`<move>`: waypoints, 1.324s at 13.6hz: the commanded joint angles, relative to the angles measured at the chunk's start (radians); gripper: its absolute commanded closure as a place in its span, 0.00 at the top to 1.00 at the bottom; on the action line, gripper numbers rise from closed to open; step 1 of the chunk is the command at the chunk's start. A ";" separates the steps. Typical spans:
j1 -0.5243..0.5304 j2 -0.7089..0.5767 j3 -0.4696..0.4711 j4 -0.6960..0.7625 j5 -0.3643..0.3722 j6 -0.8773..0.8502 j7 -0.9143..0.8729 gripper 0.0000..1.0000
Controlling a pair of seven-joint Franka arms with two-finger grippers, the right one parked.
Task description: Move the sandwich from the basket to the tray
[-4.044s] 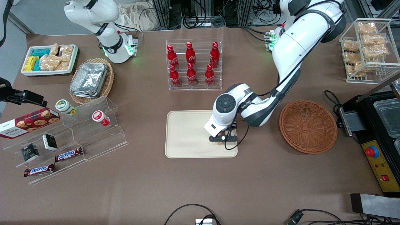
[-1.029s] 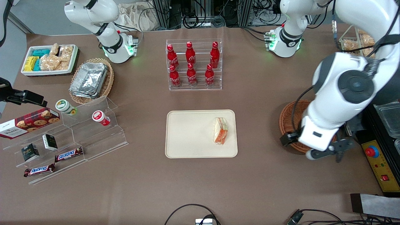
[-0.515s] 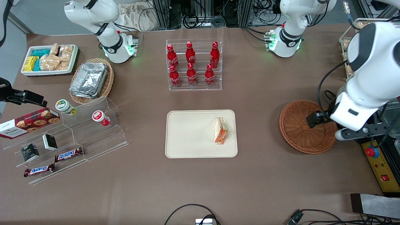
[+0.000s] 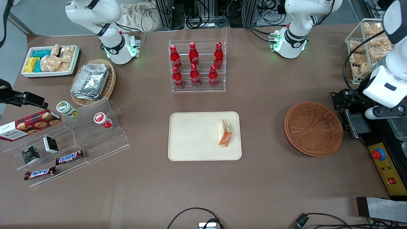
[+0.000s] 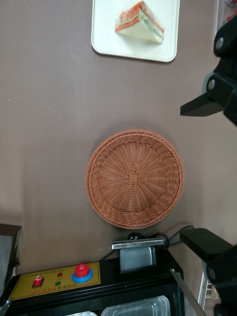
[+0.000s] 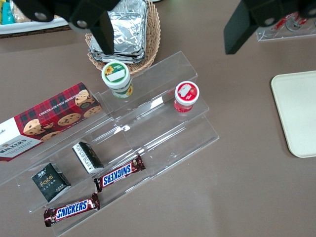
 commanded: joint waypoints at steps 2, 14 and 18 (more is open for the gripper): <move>-0.008 -0.073 0.048 -0.063 -0.049 -0.006 0.049 1.00; -0.091 -0.193 0.168 -0.176 -0.049 -0.013 0.199 1.00; -0.092 -0.225 0.166 -0.207 -0.050 -0.015 0.204 1.00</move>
